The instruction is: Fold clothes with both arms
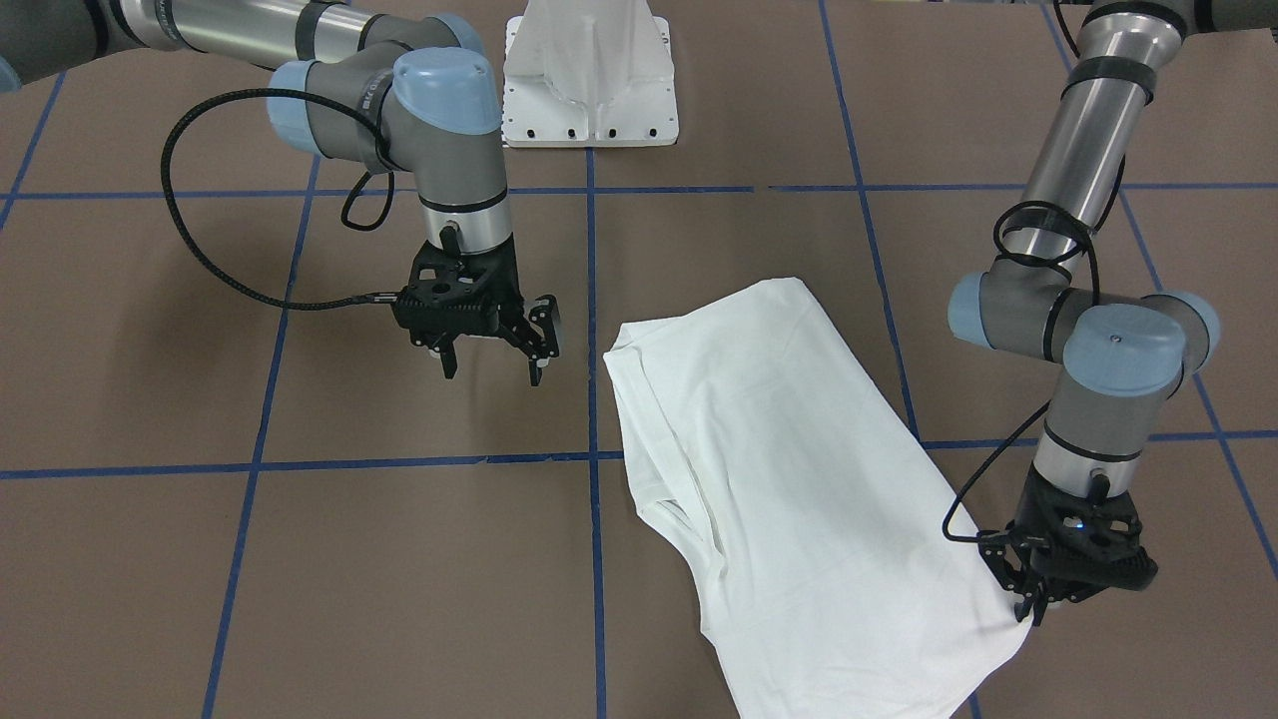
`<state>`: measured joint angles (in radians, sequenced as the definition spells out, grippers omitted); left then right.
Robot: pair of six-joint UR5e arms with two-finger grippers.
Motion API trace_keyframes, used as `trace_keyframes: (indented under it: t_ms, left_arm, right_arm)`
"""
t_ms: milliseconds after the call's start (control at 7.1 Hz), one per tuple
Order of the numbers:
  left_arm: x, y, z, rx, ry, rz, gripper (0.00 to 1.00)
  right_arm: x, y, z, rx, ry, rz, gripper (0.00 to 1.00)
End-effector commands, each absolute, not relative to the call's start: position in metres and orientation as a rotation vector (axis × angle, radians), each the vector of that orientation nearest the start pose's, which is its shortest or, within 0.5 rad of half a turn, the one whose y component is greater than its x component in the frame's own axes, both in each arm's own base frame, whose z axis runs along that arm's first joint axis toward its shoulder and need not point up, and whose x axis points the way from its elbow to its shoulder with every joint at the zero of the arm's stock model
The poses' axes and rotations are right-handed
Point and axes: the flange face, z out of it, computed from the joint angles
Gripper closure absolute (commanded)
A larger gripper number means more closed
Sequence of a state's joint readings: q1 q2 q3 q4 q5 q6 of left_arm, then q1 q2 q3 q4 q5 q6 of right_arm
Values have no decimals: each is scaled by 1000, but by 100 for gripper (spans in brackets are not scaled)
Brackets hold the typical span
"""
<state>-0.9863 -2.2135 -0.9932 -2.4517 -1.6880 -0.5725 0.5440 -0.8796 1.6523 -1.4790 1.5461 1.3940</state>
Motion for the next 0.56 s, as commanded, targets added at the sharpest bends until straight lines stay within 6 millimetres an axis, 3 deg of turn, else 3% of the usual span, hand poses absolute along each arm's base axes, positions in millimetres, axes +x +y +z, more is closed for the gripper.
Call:
trace_keyframes:
  t_ms: [0,141,282,422]
  left_arm:
    - [323,-707,439,773,643,75,0]
    - [319,-693,442,757,686,93,0]
    - [316,-682,442,764,699,97,0]
    - [316,-679,445,761,699,97,0]
  right_arm:
    - [-570,-437,187,272,-839,460,0]
    - [-598,-429,173,237,-846,500,1]
    - [-640,-425,153,174,-840,586,3]
    - [-665,-424,153,139,-814,635,4]
